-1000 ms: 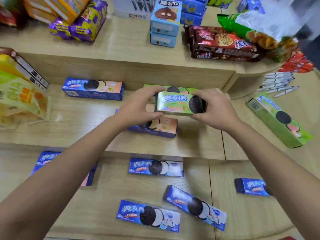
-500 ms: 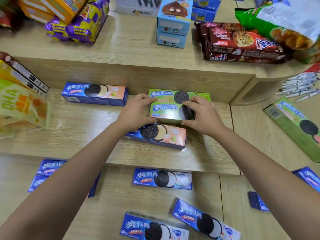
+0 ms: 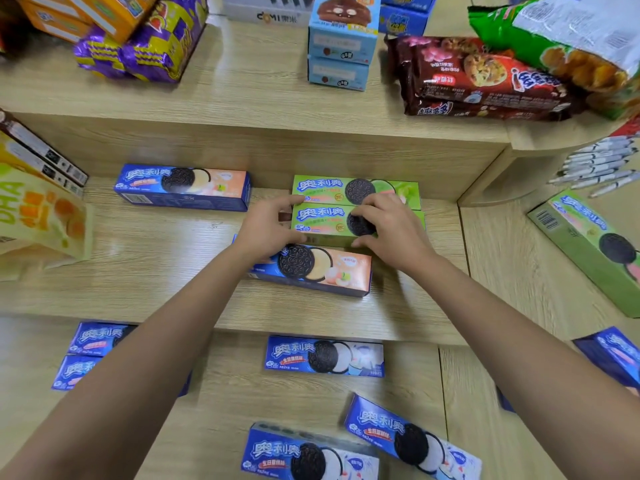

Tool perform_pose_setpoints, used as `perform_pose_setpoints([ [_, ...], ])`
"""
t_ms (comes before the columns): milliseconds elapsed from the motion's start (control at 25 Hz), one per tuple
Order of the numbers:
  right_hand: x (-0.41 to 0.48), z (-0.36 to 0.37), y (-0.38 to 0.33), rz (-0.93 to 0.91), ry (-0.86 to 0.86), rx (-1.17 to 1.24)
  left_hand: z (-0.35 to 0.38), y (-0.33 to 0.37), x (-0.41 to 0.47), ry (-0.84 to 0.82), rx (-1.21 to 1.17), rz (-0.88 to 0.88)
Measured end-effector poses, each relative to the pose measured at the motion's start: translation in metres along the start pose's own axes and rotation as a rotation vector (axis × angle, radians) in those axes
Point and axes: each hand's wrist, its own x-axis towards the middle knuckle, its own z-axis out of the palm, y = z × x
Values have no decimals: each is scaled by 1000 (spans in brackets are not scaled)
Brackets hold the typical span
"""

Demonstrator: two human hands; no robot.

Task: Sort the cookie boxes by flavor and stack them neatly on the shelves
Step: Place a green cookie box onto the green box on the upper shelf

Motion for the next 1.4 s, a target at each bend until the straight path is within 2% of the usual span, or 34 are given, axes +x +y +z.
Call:
perform_pose_setpoints([
  [240,-3,-10,-5,-68,-33,-67,-2,5,-4,-65,-15,-35],
  [320,-15,-23,-7,-78,51,-69,-6,11,-12,10,-12,-25],
  [440,-62,-44,-3,-51,196,-40,-14,17,-51,222,22,198],
  [560,-137,-51,2,74,203,12,-6,8,-121,273,1,378],
  [680,-215,-31,10,213,45,43,13,-34,-183,186,110,320],
  [760,-263,-9,11,320,-127,44,26,-72,-215,41,206,199],
  [880,-316,26,8,388,-334,-13,49,-120,-253,-205,351,4],
  [1040,-345,57,0,492,-463,-36,75,-153,-276,-448,535,-13],
  [1160,-350,73,-8,565,-485,-101,89,-164,-281,-436,584,8],
  [1400,-348,82,-16,647,-339,-108,97,-174,-281,-286,438,37],
])
